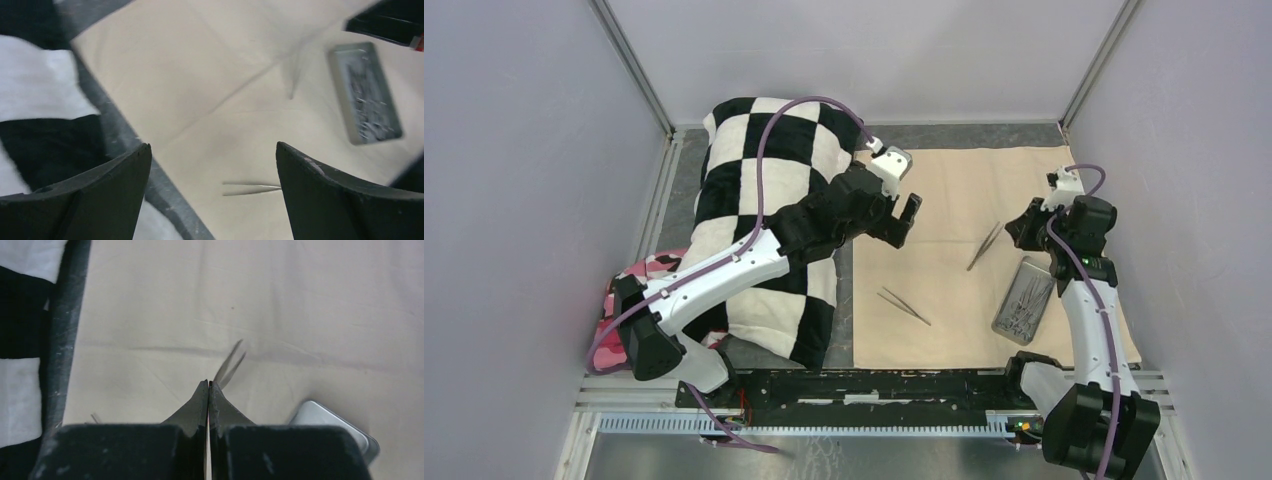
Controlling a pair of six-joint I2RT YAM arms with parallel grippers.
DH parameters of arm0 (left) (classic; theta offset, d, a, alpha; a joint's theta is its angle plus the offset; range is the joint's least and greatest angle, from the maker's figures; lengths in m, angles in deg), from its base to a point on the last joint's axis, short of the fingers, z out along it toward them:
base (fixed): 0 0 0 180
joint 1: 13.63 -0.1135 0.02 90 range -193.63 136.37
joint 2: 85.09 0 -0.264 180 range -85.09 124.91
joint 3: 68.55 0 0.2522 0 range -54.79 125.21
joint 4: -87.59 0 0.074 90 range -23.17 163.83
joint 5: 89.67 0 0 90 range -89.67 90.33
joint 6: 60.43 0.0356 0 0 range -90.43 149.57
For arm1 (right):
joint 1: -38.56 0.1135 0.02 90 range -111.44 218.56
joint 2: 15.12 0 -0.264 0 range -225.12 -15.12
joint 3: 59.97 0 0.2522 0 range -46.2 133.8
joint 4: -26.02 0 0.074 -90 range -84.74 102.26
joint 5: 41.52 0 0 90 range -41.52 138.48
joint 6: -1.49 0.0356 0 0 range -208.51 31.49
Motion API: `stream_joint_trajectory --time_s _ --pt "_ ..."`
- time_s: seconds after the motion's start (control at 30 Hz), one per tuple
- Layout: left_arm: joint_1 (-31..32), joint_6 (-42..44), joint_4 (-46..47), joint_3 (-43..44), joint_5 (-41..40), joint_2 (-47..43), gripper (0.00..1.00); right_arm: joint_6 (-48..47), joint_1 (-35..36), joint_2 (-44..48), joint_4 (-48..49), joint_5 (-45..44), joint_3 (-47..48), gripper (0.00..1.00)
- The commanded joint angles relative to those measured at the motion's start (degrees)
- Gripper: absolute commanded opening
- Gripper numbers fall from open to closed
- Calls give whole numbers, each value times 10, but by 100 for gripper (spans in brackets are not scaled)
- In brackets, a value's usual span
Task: Open and lay out the surgical kit
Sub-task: Place the medical item in the surgical kit, then pick up the medical item from the surgical kit.
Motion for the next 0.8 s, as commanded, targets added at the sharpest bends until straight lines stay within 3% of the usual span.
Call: stream_joint_trajectory --time_s 0.0,0.2,0.37,0.63,0.77 --pt "-10 -47 65 -13 222 3 99 23 17 -8 19 49 38 0" --pt "-37 -66 67 -19 206 7 96 4 55 -41 -9 53 46 0" --pt "-43 -63 49 -14 137 8 96 -15 100 -159 -104 -82 95 24" --pt "-42 -55 43 -9 130 7 96 55 188 -279 -50 -214 112 52" --pt "-40 -48 37 -5 123 6 96 71 211 -333 -44 -241 135 55"
